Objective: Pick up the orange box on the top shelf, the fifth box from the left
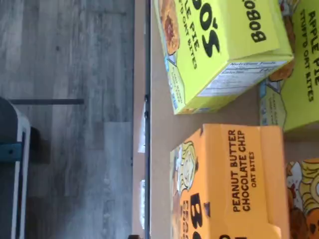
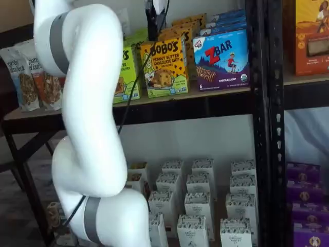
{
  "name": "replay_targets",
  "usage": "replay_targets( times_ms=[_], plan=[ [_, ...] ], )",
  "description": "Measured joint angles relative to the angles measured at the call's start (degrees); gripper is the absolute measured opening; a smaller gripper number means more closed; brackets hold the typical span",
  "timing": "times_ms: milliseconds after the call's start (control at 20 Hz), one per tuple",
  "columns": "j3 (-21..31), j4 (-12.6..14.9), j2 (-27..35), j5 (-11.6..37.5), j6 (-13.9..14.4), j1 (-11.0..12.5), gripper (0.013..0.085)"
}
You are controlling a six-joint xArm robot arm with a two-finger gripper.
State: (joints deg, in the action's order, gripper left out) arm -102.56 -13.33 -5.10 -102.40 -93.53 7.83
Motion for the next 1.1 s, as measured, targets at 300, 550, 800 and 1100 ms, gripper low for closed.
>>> replay_targets(
  times_ms=[300,550,800,1100],
  plan=[
    [0.5,0.8,0.7,-0.3,0.2,-0.7,0.0850],
    [1.9,0.8,0.6,0.4,0.3,-1.0,0.0850],
    [2.6,1.3,0.9,0.0,0.2,-1.2,0.0850],
    [6.1,1.2,-0.4,2.9,0.4,-1.8,0.0850]
  ],
)
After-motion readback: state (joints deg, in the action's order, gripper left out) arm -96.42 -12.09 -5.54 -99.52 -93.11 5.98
